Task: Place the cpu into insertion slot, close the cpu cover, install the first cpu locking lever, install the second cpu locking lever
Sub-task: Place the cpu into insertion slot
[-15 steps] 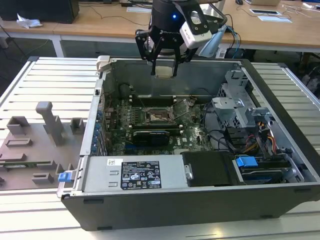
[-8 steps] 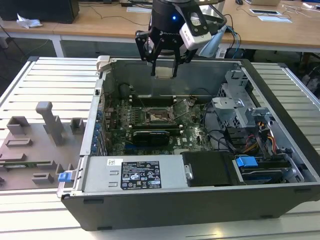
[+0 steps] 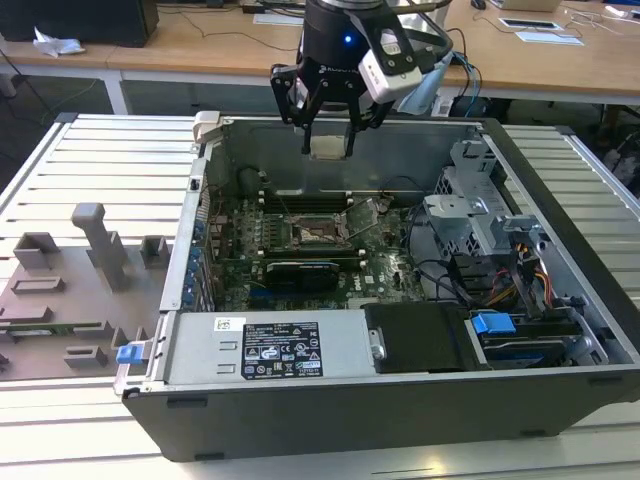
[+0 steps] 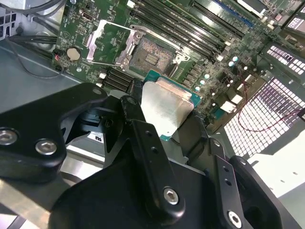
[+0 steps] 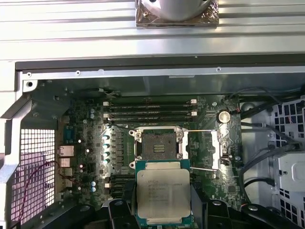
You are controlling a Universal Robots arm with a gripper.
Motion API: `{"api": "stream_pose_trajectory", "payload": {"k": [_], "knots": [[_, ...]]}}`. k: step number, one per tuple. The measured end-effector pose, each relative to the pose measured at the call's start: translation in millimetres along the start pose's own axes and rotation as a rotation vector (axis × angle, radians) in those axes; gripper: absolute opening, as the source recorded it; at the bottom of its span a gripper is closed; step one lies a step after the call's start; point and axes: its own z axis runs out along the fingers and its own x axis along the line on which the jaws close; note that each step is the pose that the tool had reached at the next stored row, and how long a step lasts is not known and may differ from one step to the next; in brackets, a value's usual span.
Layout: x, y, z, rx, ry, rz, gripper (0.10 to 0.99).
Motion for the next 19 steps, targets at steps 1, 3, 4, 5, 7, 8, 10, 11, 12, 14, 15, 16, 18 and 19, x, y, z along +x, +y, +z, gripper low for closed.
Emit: {"api": "stream_pose_trajectory", "payload": {"k": [1, 3, 4, 5, 7, 8, 10, 11, 12, 14, 15, 16, 18, 19], "knots": [[0.0, 0.0, 0.6, 0.000, 0.0000, 0.000, 0.545], [0.0, -0.1, 1.3, 0.000, 0.0000, 0.000, 0.545], [0.0, -0.2, 1.9, 0.000, 0.0000, 0.000, 0.545], [-0.1, -0.2, 2.6, 0.000, 0.0000, 0.000, 0.545], [-0.1, -0.3, 3.6, 0.000, 0.0000, 0.000, 0.545], [-0.1, -0.3, 3.9, 0.000, 0.0000, 0.000, 0.545], [-0.1, -0.4, 4.6, 0.000, 0.0000, 0.000, 0.545], [-0.1, -0.4, 5.1, 0.000, 0.0001, 0.000, 0.545], [-0.1, -0.5, 5.4, 0.000, 0.0000, 0.000, 0.545], [-0.1, -0.6, 6.3, 0.000, 0.0000, 0.000, 0.545], [-0.1, -0.6, 6.9, 0.000, 0.0000, 0.000, 0.545], [-0.1, -0.6, 7.1, 0.000, 0.0000, 0.000, 0.545], [-0.2, -0.7, 8.1, 0.000, 0.0000, 0.000, 0.545], [-0.2, -0.8, 8.6, 0.000, 0.0000, 0.000, 0.545]]}}
